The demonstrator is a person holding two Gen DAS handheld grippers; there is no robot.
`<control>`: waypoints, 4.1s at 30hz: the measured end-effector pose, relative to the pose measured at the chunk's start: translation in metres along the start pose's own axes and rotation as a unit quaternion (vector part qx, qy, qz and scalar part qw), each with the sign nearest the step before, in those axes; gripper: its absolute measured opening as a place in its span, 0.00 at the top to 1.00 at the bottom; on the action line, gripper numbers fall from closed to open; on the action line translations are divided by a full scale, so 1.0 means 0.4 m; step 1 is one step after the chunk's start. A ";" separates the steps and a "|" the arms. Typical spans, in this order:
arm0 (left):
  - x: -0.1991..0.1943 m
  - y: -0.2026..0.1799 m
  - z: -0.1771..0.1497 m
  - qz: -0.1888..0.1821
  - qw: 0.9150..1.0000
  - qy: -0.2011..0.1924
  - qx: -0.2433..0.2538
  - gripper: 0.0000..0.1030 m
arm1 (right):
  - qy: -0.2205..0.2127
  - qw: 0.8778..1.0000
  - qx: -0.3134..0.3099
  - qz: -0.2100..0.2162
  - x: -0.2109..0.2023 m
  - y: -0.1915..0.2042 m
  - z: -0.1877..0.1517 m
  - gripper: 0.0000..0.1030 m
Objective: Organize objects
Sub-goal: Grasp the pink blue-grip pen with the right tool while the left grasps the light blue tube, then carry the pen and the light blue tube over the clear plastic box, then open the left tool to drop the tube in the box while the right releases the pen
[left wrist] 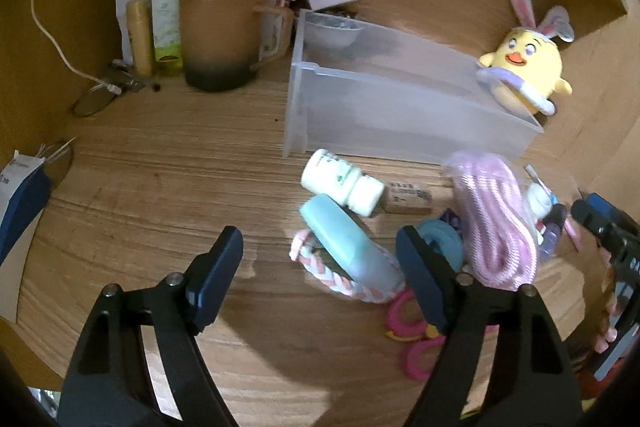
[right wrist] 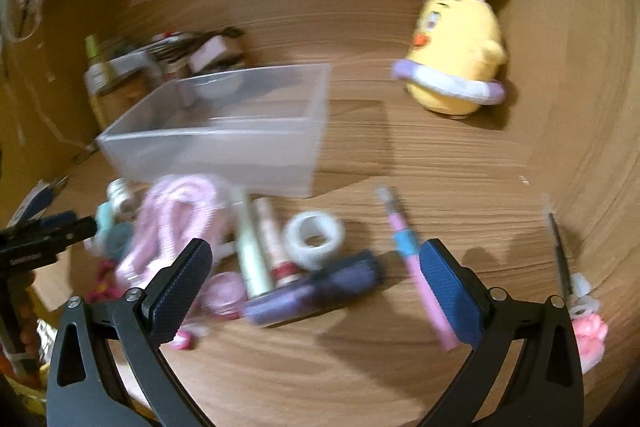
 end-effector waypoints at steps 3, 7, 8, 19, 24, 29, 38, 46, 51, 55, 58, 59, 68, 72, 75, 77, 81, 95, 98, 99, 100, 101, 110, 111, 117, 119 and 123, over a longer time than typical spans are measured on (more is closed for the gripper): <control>0.010 0.000 0.002 0.004 1.000 0.004 0.002 0.31 | 0.012 1.000 0.016 -0.016 0.030 -0.049 0.005 0.13; 0.022 0.006 -0.003 0.008 1.000 0.016 -0.001 0.43 | 0.032 0.999 0.025 -0.033 0.067 -0.097 0.001 0.27; 0.021 0.008 -0.003 0.003 1.000 0.017 -0.006 0.47 | 0.036 0.998 0.028 -0.035 0.074 -0.106 0.001 0.32; 0.020 -0.024 -0.002 -0.010 0.999 0.037 -0.004 0.65 | 0.077 0.997 0.001 -0.028 0.140 -0.131 0.003 0.58; 0.015 -0.009 0.006 0.010 0.999 0.036 -0.011 0.65 | 0.090 0.996 -0.021 -0.014 0.157 -0.103 -0.002 0.66; -0.033 -0.018 0.029 0.013 1.000 0.011 -0.008 0.65 | 0.099 0.995 -0.023 0.003 0.165 -0.094 -0.004 0.76; 0.044 -0.033 -0.004 0.010 0.998 0.061 -0.006 0.65 | 0.081 0.996 -0.022 0.010 0.146 -0.091 -0.003 0.85; 0.046 -0.016 -0.006 0.037 0.998 0.049 0.004 0.65 | 0.052 0.998 -0.027 0.008 0.102 -0.081 0.011 0.85; 0.057 -0.012 0.002 0.056 0.997 0.036 0.025 0.76 | 0.030 0.999 -0.022 0.017 0.071 -0.070 0.029 0.85; 0.048 -0.013 0.008 0.053 0.998 0.022 0.027 0.76 | 0.018 0.999 -0.026 0.024 0.050 -0.054 0.041 0.85; 0.021 -0.021 0.020 0.052 0.998 0.004 0.027 0.76 | 0.005 0.999 -0.025 0.033 0.035 -0.038 0.057 0.85; 0.013 -0.020 0.027 0.047 0.999 -0.001 0.024 0.76 | 0.001 0.999 -0.025 0.037 0.028 -0.035 0.062 0.85; -0.082 -0.045 0.144 -0.014 0.997 -0.074 0.016 0.76 | -0.041 0.997 -0.024 0.056 -0.013 0.010 0.135 0.85; -0.096 -0.060 0.205 -0.032 0.994 -0.099 0.027 0.76 | -0.060 0.996 -0.027 0.062 -0.028 0.038 0.176 0.85; -0.091 -0.072 0.248 -0.038 0.993 -0.108 0.038 0.76 | -0.072 0.995 -0.028 0.069 -0.036 0.056 0.207 0.85; -0.078 -0.078 0.270 -0.045 0.992 -0.108 0.041 0.76 | -0.078 0.994 -0.031 0.071 -0.037 0.071 0.229 0.85; -0.036 -0.083 0.304 -0.053 0.993 -0.096 0.045 0.76 | -0.079 0.993 -0.040 0.078 -0.024 0.103 0.273 0.85; 0.145 -0.070 0.333 -0.052 0.997 -0.023 0.055 0.76 | -0.062 0.994 -0.073 0.059 0.101 0.186 0.360 0.85; 0.166 -0.079 0.330 -0.050 0.997 -0.011 0.065 0.76 | -0.039 0.994 -0.080 0.064 0.146 0.201 0.362 0.85; 0.172 -0.083 0.328 -0.050 0.996 -0.008 0.069 0.76 | -0.030 0.994 -0.083 0.067 0.162 0.206 0.360 0.85; 0.174 -0.085 0.326 -0.051 0.996 -0.006 0.071 0.76 | -0.020 0.994 -0.085 0.071 0.180 0.212 0.357 0.85; 0.176 -0.086 0.325 -0.051 0.996 -0.005 0.072 0.76 | -0.012 0.994 -0.087 0.072 0.194 0.218 0.354 0.85; 0.179 -0.086 0.324 -0.057 0.996 0.002 0.072 0.72 | 0.056 0.989 -0.101 0.094 0.291 0.259 0.304 0.85; 0.169 -0.085 0.325 -0.060 0.996 -0.001 0.071 0.69 | 0.062 0.988 -0.100 0.096 0.294 0.260 0.301 0.85; 0.092 -0.087 0.329 -0.062 0.995 -0.037 0.068 0.42 | 0.056 0.989 -0.095 0.097 0.251 0.254 0.296 0.79; 0.060 -0.084 0.328 -0.056 0.995 -0.051 0.070 0.33 | 0.043 0.990 -0.092 0.095 0.223 0.249 0.297 0.70; 0.001 -0.070 0.309 -0.027 0.994 -0.076 0.079 0.18 | 0.006 0.993 -0.089 0.072 0.142 0.224 0.286 0.55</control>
Point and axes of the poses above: each gripper's, at about its wrist camera, not at the fingertips, and x roughly the way its jaws point, y to its left, z to its top, the point moved 5 cm from there along x, roughly the way its jaws point, and after that the axes turned 5 degrees about -z, right-handed, at the moved point
